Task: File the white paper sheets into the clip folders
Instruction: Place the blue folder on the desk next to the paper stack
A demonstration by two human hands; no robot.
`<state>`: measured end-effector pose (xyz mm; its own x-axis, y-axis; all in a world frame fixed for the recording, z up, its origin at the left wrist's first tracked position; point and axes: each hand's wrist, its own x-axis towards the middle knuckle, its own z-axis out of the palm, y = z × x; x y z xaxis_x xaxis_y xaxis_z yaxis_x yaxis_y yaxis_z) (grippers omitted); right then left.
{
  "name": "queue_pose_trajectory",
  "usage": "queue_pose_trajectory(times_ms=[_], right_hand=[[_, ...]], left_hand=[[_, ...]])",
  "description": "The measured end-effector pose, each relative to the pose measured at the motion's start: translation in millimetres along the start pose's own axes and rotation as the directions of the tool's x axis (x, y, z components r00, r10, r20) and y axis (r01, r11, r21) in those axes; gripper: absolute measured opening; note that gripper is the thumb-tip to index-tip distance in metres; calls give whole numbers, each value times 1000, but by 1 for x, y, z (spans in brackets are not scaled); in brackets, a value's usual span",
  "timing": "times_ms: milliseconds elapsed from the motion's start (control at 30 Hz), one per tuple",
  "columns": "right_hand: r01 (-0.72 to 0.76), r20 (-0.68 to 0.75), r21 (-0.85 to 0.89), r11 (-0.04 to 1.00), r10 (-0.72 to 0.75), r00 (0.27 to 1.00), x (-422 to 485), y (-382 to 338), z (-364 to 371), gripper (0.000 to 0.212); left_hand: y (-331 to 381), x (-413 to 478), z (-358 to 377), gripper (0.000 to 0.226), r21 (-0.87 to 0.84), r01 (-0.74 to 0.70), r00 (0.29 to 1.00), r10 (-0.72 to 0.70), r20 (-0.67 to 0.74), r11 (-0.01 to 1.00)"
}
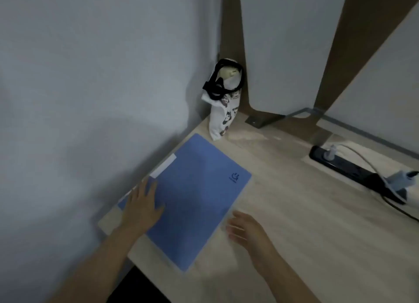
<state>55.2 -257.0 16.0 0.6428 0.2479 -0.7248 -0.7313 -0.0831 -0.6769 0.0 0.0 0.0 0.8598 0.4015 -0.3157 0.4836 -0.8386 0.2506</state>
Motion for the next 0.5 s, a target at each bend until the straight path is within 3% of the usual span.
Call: queue_pose_trajectory(times_ms=[167,367,433,500], right_hand=[[-93,16,-42,995,94,995,12,25,21,12],[-10,96,-45,999,14,995,16,33,36,8],[-14,81,-52,999,19,997,17,34,38,14],[-9,54,-49,999,12,998,19,37,39,5]], left_hand=[[-10,14,7,91,-104,62,997,-65,-27,993],[-15,27,12,115,-163,135,991,-136,10,977],[-19,33,11,118,-191,164,986,-159,43,968],[-17,34,12,116,-209,177,984,-167,65,962]])
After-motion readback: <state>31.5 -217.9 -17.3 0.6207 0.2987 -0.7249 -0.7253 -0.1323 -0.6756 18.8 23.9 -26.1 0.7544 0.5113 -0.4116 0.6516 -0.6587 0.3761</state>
